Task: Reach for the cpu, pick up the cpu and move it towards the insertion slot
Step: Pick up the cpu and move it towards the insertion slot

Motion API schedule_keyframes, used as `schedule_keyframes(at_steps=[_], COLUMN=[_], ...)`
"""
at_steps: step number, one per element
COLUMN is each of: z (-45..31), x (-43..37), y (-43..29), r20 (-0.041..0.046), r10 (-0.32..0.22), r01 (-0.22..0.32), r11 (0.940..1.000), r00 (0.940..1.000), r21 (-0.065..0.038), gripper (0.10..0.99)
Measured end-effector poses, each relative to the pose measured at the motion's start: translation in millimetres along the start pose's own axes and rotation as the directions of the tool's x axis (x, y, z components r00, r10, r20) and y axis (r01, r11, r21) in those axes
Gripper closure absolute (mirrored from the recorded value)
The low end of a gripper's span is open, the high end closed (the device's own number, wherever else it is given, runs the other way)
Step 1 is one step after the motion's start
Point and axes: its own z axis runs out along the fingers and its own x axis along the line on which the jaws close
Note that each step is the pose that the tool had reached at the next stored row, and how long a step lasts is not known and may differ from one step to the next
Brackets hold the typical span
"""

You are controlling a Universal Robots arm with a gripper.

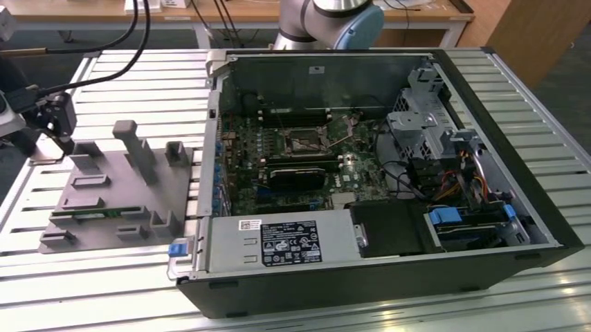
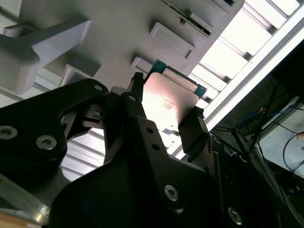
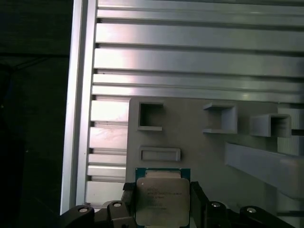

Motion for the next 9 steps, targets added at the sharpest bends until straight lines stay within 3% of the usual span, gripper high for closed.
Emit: schedule_keyframes(at_steps=[9], z=[-13.9], x=[0.0], y=[0.9], r20=[0.0001], r10=[0.0], r01=[0.0], r11=[1.0], r00=[1.0], r21=[0.0], gripper=[0.541])
